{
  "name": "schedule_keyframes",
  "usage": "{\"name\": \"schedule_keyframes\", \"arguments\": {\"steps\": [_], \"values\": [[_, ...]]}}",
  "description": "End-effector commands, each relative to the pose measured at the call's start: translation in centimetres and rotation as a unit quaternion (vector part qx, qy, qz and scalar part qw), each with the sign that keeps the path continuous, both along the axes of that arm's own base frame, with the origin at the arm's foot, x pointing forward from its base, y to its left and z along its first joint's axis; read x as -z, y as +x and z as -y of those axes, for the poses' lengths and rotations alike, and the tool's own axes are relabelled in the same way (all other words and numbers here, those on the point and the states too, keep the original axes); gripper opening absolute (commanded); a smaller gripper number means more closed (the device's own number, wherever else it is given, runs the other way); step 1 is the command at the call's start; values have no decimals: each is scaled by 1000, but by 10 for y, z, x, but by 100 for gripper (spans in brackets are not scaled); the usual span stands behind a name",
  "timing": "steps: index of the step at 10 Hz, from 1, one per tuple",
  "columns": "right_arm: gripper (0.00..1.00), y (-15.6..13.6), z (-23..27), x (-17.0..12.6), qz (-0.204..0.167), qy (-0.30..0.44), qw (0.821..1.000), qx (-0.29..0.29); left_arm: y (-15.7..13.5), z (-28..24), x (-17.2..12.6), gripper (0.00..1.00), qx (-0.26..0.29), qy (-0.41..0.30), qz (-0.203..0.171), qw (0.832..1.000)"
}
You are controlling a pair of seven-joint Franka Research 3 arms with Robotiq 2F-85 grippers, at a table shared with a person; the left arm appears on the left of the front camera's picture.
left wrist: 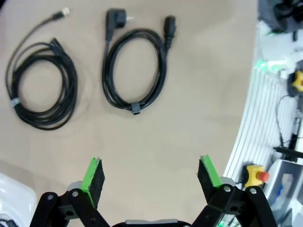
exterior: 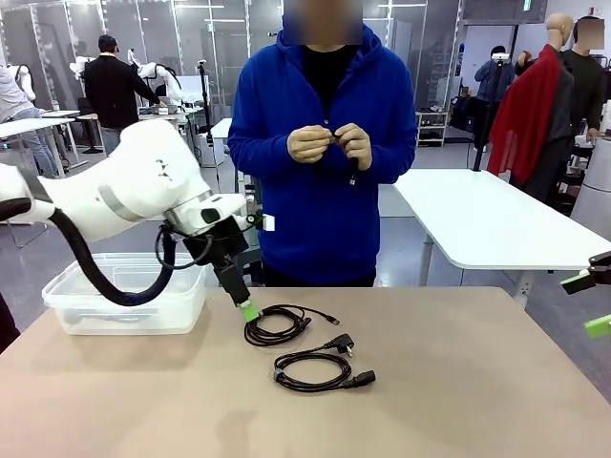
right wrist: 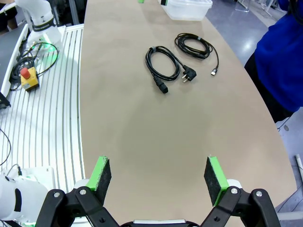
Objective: Organize and store the cables.
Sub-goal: Place the Power Cable into the Organizing box.
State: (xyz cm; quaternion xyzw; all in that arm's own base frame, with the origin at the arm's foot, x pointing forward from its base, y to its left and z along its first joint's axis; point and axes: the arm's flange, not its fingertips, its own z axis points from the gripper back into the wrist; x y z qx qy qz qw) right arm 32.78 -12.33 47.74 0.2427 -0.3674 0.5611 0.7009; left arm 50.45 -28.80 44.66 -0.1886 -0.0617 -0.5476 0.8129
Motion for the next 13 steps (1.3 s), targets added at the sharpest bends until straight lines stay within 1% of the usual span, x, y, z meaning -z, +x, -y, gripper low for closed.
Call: {"name": "schedule_keyframes", "arguments": {"steps": [1, 3, 4, 6, 7, 8, 9, 10, 11, 12, 13], "values": [[100, -1, 0, 1, 1, 3, 1000, 0, 13, 25, -1, 100, -12, 52, 13, 999], [100, -1, 0, 1, 1, 3, 1000, 0, 11, 37, -1, 100, -42, 76, -4, 996], [100, -1, 0, 1, 1, 3, 1000, 0, 4, 44, -5, 100, -70, 91, 2, 993], [100, -1, 0, 1, 1, 3, 1000, 0, -1, 54, -3, 100, -100, 119, 4, 988], [100, -1, 0, 1, 1, 3, 1000, 0, -3, 56, -2, 100, -117, 105, -14, 987], [100, -1, 0, 1, 1, 3, 1000, 0, -8, 60, -1, 100, -150, 102, -37, 983], [100, -1, 0, 1, 1, 3, 1000, 0, -11, 62, -4, 100, -196, 116, -33, 973], [100, -1, 0, 1, 1, 3, 1000, 0, -14, 67, -6, 100, -230, 115, -28, 966], [100, -1, 0, 1, 1, 3, 1000, 0, -16, 72, -6, 100, -286, 142, -31, 947], [100, -1, 0, 1, 1, 3, 1000, 0, -17, 82, -2, 100, -330, 168, -38, 928], [100, -1, 0, 1, 1, 3, 1000, 0, -17, 87, 0, 100, -365, 197, -35, 909]]}}
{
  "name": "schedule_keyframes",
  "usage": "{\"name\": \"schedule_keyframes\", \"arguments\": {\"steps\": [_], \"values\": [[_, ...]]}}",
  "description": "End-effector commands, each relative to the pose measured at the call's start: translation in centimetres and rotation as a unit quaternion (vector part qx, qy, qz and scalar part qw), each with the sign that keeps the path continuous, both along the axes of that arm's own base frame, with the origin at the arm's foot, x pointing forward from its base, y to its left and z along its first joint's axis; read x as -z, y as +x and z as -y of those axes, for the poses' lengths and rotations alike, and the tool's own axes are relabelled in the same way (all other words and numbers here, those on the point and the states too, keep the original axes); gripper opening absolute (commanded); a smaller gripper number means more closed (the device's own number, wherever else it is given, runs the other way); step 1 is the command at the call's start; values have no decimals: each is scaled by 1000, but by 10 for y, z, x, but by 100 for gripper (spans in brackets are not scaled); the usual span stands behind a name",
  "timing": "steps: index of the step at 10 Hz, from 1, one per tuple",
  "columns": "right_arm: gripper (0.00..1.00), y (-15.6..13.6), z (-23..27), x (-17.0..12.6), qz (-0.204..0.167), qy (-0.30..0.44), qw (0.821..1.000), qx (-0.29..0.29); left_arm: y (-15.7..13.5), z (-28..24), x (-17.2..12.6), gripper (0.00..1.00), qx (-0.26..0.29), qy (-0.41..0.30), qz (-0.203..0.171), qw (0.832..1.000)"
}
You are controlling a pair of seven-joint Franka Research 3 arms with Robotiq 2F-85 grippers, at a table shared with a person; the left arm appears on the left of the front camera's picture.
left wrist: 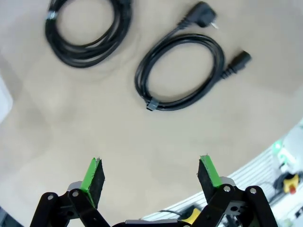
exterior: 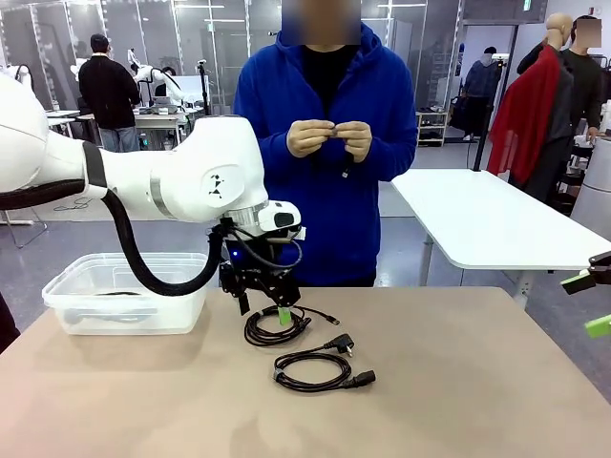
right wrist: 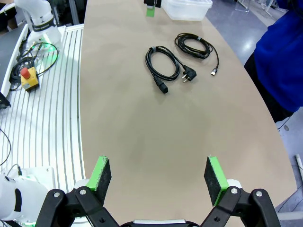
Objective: Organize and store the cables.
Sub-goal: Place the Power Cable into the Organizing box.
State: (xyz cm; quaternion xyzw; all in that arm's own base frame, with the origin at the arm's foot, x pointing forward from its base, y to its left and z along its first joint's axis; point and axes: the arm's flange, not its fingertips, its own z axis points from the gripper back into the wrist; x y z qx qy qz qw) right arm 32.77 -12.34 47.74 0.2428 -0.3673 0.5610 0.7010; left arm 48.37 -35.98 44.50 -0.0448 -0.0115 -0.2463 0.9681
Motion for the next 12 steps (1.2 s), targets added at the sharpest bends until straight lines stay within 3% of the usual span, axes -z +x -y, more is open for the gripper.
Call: {"name": "schedule_keyframes", "arguments": {"steps": [1, 9, 10, 12], "values": [[100, 0, 0, 1, 1, 3, 1000, 0, 5, 18, 0, 100, -65, 57, -13, 996], [100, 0, 0, 1, 1, 3, 1000, 0, 0, 11, 7, 100, -66, 47, -3, 997], [100, 0, 0, 1, 1, 3, 1000, 0, 5, 18, 25, 100, -102, 63, -19, 993], [100, 0, 0, 1, 1, 3, 1000, 0, -6, 29, 47, 100, -146, 76, -14, 986]]}}
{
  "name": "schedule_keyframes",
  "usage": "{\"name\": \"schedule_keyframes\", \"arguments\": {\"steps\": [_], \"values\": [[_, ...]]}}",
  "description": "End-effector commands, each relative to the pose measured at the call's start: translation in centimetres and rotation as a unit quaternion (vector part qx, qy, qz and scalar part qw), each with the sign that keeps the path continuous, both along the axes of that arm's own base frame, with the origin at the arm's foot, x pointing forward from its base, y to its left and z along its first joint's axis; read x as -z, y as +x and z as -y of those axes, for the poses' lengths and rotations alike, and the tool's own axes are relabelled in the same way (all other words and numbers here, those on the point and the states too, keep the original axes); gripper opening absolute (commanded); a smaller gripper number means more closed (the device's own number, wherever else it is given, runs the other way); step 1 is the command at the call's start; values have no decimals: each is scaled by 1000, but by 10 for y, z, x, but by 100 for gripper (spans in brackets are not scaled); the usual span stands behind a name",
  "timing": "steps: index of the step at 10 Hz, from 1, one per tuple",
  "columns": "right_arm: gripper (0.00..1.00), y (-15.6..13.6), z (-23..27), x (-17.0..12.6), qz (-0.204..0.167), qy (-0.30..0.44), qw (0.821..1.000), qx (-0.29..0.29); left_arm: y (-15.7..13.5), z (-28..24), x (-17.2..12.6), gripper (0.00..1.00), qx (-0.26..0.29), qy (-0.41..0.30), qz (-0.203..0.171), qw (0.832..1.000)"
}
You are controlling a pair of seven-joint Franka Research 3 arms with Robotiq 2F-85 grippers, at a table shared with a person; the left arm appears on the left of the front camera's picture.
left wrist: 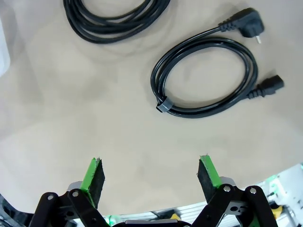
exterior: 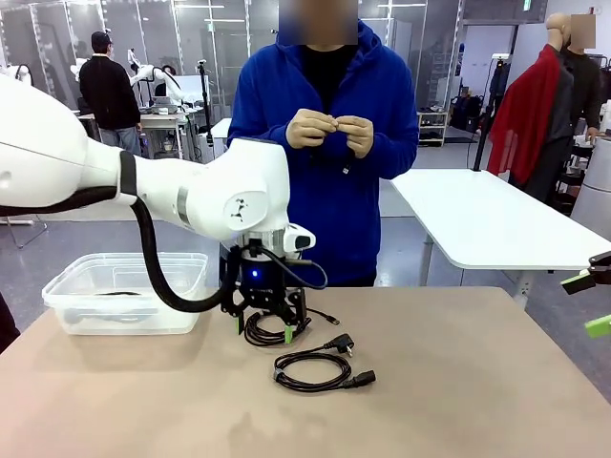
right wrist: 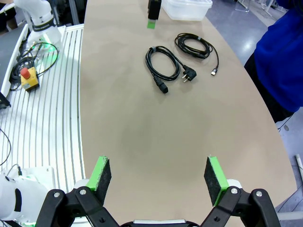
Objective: Organize and store the cables.
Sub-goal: Place the Power Cable into the Organizing box.
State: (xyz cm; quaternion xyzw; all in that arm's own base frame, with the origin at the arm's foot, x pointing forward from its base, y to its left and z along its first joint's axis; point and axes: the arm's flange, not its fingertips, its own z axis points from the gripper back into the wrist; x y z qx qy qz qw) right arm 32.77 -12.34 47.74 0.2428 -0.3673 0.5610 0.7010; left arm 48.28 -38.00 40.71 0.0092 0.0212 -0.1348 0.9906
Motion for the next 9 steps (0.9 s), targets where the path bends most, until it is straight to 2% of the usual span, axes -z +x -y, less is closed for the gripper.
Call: {"name": "schedule_keyframes", "arguments": {"steps": [1, 3, 6, 9], "values": [[100, 0, 0, 1, 2, 3, 1000, 0, -11, 12, 18, 100, -54, 34, 4, 998], [100, 0, 0, 1, 2, 3, 1000, 0, -16, 18, 31, 100, -93, 27, 18, 995], [100, 0, 0, 1, 2, 3, 1000, 0, -14, 22, 51, 100, -142, 68, 16, 987], [100, 0, 0, 1, 2, 3, 1000, 0, -15, 18, 71, 100, -171, 49, 24, 984]]}}
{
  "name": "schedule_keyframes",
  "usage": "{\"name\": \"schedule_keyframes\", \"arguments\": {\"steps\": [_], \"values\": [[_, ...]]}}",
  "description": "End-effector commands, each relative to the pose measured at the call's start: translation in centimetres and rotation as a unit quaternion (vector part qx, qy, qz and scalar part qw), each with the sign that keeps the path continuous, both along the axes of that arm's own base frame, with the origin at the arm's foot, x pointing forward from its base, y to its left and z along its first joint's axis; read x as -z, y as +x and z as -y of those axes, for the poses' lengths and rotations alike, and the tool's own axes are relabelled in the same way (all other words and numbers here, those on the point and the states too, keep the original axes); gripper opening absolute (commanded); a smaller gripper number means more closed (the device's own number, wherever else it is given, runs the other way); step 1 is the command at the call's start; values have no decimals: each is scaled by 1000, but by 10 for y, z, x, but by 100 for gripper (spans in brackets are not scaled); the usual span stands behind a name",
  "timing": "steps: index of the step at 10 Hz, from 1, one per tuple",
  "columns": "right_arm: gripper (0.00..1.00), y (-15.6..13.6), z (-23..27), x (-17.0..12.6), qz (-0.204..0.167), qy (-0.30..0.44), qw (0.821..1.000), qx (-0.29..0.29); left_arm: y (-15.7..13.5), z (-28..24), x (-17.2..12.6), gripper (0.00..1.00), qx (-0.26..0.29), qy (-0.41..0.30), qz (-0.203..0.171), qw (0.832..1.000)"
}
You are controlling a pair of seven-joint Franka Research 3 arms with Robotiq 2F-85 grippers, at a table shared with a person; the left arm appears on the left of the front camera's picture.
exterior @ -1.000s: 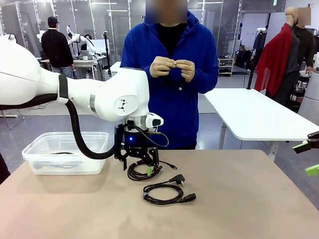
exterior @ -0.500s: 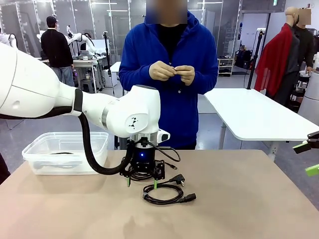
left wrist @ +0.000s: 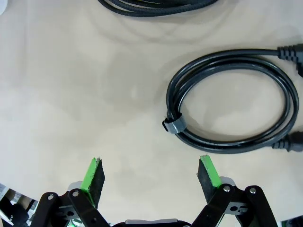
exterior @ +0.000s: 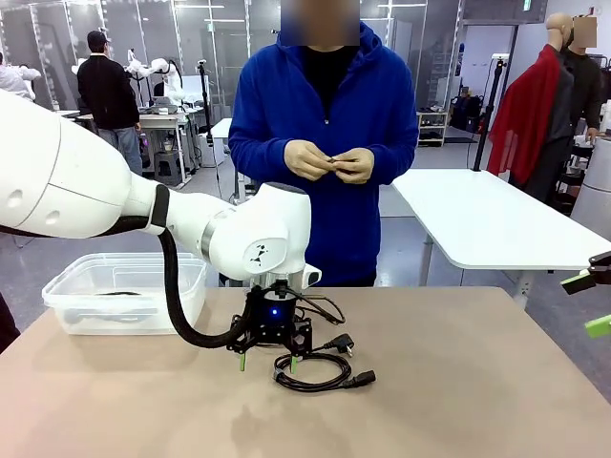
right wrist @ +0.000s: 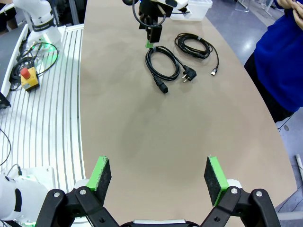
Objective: Organize and store the cables.
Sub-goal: Place the Power Cable into the Organizing box.
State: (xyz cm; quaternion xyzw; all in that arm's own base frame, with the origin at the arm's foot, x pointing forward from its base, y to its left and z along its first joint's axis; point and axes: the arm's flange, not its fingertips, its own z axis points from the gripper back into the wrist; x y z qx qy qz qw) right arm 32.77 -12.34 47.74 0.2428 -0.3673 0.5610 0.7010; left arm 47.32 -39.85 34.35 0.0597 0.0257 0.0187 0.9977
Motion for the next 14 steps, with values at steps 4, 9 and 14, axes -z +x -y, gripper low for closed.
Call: {"name": "schedule_keyframes", "arguments": {"steps": [4, 9, 14], "values": [[100, 0, 0, 1, 2, 3, 1000, 0, 1, -1, 24, 100, -33, -12, 40, 999], [100, 0, 0, 1, 2, 3, 1000, 0, 15, -4, 32, 100, -54, -10, 47, 997], [100, 0, 0, 1, 2, 3, 1000, 0, 17, -6, 34, 40, -58, -3, 38, 998]]}}
